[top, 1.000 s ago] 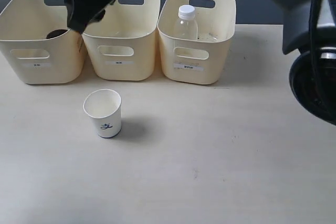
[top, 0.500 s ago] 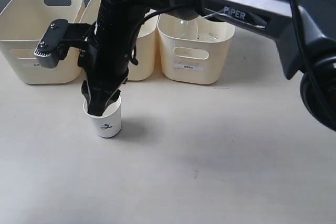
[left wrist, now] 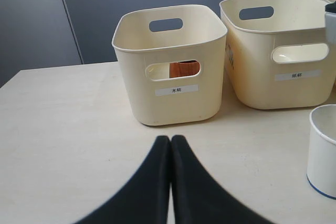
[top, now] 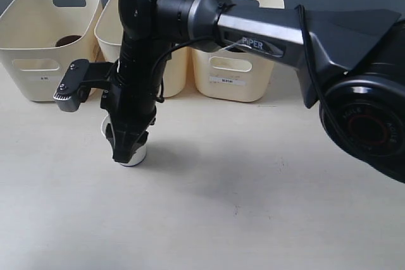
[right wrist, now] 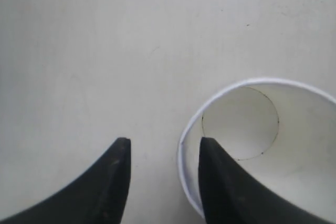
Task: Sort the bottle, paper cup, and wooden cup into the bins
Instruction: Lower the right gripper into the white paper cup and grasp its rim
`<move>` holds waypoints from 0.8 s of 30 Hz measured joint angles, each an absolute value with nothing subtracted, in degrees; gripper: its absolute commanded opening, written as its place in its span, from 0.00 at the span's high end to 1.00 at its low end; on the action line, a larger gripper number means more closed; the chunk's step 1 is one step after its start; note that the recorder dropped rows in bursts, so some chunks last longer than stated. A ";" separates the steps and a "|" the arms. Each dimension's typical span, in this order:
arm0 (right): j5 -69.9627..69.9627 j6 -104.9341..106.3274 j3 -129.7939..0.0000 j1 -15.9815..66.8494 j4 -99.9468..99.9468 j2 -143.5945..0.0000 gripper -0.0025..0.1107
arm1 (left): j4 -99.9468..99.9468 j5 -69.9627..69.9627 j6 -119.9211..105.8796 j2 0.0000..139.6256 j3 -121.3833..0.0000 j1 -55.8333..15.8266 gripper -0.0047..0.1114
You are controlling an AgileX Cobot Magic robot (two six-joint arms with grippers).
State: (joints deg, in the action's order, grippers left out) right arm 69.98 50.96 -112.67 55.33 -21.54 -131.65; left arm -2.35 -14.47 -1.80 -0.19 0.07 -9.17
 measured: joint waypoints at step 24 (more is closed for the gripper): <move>69.77 53.07 -112.67 55.33 -21.08 -131.65 0.99 | -2.35 -14.47 -1.80 -0.19 0.07 -9.17 0.96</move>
State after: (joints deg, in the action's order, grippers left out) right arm 69.77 53.07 -112.67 55.33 -21.08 -131.65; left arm -2.35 -14.47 -1.80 -0.19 0.07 -9.17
